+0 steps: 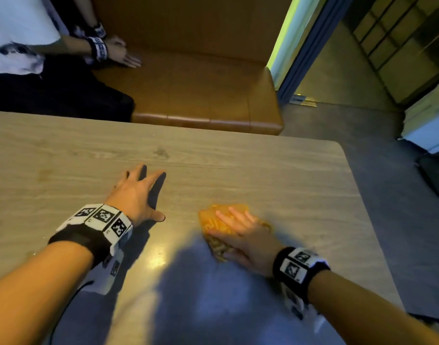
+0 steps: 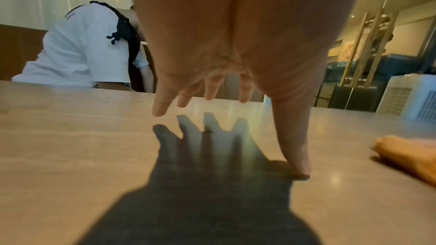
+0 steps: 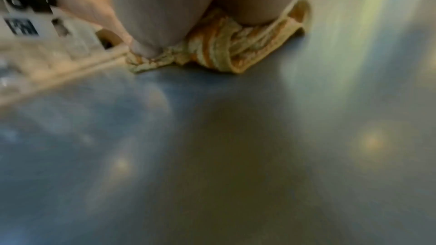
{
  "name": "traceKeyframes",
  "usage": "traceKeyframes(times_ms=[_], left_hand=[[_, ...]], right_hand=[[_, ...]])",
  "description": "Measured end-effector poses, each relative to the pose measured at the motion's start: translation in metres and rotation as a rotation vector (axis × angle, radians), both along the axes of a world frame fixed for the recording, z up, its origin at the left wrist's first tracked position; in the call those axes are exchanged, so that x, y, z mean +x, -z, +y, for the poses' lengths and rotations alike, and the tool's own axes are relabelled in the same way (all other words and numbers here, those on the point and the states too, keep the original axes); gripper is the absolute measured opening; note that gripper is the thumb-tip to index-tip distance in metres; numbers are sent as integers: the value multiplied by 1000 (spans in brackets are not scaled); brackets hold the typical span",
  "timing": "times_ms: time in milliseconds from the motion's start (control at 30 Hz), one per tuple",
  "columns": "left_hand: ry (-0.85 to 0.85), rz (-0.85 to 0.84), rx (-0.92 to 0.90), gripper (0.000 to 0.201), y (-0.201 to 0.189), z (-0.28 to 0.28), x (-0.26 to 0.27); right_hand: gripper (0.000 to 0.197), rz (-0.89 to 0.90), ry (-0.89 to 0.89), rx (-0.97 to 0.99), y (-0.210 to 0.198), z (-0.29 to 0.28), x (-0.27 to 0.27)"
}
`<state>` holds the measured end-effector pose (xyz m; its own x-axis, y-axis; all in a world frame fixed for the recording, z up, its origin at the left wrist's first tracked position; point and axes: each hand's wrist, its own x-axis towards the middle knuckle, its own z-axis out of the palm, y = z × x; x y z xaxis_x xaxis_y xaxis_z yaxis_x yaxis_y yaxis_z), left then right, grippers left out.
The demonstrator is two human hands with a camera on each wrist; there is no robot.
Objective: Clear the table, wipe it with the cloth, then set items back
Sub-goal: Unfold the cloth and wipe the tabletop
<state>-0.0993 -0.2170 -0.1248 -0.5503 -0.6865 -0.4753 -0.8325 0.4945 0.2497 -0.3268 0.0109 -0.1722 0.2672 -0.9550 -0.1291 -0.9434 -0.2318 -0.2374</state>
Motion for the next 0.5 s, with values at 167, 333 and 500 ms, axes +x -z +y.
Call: traceKeyframes(times_ms=[167,333,500], left_hand=[[-18,-76,115,116,7,-10,-5],[-27,-110,164,110,3,-11,-7],[-34,-125,188,108,0,-9,-7]], right_hand=[[56,-63,939,142,-3,-76,-20],[56,-45,178,20,-6,-66,5],[56,-51,730,130,-8,-119,-61]])
